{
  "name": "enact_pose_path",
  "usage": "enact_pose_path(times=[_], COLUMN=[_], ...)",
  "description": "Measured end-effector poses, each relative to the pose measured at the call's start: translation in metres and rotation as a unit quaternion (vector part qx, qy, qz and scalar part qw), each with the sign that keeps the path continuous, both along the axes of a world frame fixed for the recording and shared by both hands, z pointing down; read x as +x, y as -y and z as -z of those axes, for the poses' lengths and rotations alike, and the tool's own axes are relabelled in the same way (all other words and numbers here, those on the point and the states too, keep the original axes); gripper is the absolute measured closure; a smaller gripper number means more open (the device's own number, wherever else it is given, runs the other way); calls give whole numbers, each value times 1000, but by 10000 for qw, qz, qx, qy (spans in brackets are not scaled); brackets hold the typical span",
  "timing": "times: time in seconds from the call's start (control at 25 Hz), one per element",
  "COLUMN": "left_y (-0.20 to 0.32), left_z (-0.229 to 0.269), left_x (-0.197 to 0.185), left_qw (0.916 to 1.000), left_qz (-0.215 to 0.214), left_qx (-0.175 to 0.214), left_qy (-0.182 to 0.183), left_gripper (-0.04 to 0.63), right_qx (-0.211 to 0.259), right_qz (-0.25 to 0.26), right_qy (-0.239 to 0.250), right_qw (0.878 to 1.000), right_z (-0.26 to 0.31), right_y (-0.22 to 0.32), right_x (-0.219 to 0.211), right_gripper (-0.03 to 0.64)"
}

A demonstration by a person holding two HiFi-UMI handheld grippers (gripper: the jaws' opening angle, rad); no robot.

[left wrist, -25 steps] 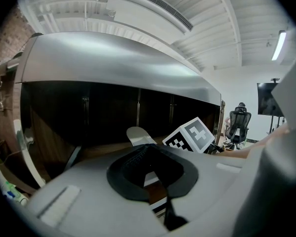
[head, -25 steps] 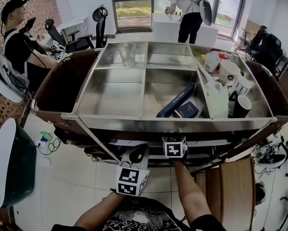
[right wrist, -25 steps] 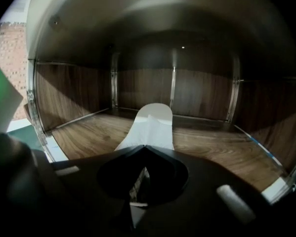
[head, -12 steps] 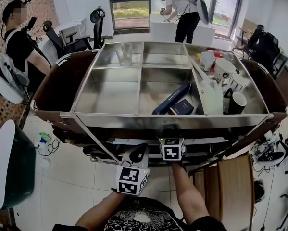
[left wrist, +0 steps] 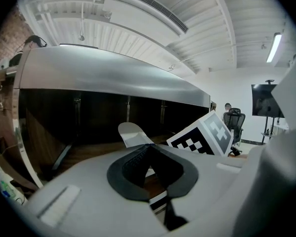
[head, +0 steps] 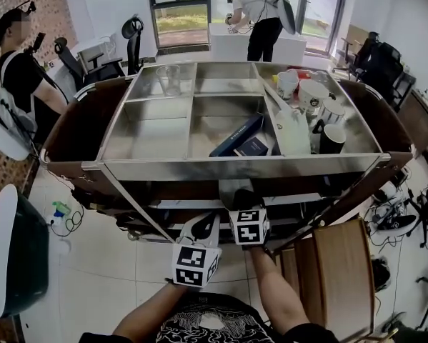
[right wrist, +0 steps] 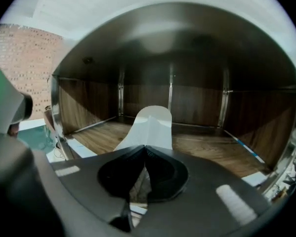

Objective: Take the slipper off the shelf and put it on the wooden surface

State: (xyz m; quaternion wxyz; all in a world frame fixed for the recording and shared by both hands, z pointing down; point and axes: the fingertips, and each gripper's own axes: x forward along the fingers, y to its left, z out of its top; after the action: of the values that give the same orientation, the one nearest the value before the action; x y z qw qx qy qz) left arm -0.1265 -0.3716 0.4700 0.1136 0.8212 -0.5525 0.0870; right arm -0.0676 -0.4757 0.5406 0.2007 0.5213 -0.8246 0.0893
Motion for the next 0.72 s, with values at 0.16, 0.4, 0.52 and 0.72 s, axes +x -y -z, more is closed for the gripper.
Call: enact_pose_path(times=[0.16, 0.4, 0.52, 0.72], left_y=[-10, -19, -21, -27], left_z=[-1, 0, 1, -1], left_x=[9, 20, 29, 48], left_qw=[10000, 10000, 10000, 9999], left_qz=[-10, 21, -19, -134], left_qx=[-8, 27, 73, 50], left_qy=[-8, -73, -63, -95], left_gripper=[589, 590, 589, 589], right_qx=[-7, 3, 53, 127], right_qz=[-11, -65, -124, -269], right_qy=[-2, -56, -63, -55], right_qw=[10000, 10000, 9999, 9995], right_z=[1, 5, 8, 17], right_y=[-18, -46, -58, -81], right_x=[9, 26, 35, 55], right_gripper=[609, 609, 608, 609])
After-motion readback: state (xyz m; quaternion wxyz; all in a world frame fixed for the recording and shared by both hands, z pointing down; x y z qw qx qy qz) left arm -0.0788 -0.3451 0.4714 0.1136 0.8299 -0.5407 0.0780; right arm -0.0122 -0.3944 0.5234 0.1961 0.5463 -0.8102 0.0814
